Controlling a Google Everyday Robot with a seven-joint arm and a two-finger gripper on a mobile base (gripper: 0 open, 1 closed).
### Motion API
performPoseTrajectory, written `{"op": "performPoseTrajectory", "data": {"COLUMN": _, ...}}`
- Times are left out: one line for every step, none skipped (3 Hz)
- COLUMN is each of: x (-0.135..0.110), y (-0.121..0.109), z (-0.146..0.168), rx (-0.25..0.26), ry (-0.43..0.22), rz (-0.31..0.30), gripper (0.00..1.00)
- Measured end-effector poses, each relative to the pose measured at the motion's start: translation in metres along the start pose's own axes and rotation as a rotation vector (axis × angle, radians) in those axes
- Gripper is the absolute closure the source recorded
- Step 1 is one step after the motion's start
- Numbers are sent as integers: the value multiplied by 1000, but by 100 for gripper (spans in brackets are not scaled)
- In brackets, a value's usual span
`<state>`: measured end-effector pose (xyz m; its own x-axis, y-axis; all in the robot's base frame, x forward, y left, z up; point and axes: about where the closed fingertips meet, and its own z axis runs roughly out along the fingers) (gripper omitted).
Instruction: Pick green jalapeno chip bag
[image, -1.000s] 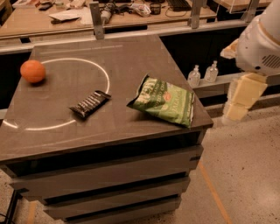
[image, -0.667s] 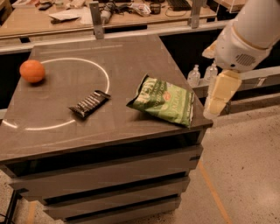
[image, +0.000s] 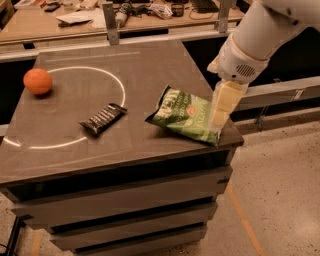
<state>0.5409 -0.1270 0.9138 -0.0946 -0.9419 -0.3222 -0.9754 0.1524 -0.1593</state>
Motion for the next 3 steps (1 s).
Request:
{"op": "performPoseTrajectory", "data": {"x": -15, "y": -1, "z": 35, "rx": -33, "ry": 17, "rz": -9, "gripper": 0}}
{"op": "performPoseTrajectory", "data": {"x": -14, "y": 7, "z": 77, "rx": -97, "ry": 37, "rz": 12, "gripper": 20}}
{"op": "performPoseTrajectory", "data": {"x": -10, "y": 17, "z": 99, "rx": -148, "ry": 46, "rz": 31, "gripper": 44}}
